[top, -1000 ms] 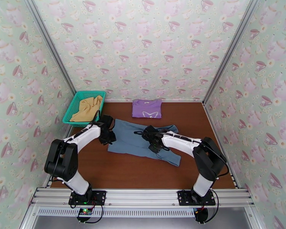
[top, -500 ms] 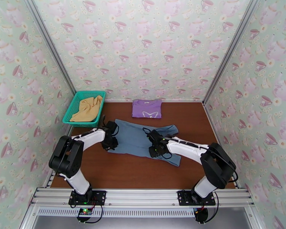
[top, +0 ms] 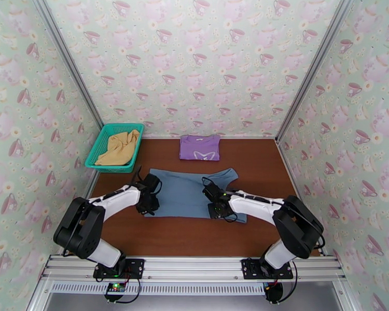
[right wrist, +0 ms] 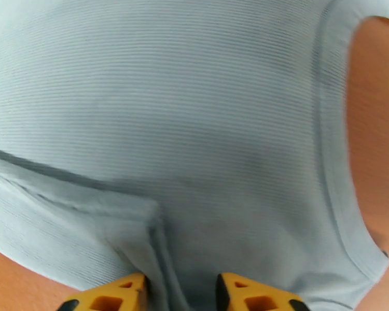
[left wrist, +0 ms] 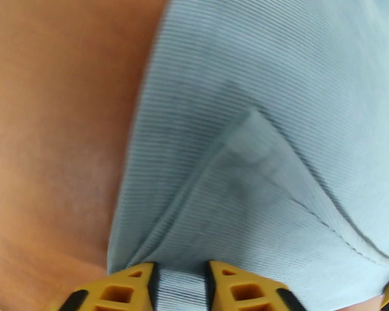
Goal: Fold and stack the mixed laundry pile
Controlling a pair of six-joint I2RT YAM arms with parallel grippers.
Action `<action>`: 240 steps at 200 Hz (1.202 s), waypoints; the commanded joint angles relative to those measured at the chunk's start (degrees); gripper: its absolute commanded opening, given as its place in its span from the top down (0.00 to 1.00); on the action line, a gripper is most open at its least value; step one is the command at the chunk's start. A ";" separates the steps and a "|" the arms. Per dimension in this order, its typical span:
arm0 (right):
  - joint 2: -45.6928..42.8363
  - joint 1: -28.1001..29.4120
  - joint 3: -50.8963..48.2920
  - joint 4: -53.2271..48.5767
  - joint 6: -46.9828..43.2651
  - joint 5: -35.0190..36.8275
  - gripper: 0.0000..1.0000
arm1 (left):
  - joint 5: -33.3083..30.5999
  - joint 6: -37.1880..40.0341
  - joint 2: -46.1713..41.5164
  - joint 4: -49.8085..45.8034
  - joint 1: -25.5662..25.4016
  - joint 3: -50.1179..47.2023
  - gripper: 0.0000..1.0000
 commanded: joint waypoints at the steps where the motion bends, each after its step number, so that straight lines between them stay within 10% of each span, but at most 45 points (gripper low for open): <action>1: -5.01 -0.07 4.75 -4.24 -6.26 4.05 0.51 | -3.33 1.86 -1.28 -8.00 0.61 6.37 0.47; 98: 18.23 -2.45 33.90 -6.46 -51.12 1.95 0.45 | -1.98 10.19 5.17 -13.05 8.12 32.30 0.37; 240: 37.39 -6.75 50.58 -9.42 -53.84 -5.16 0.46 | 1.04 13.77 16.01 -7.45 12.63 36.70 0.37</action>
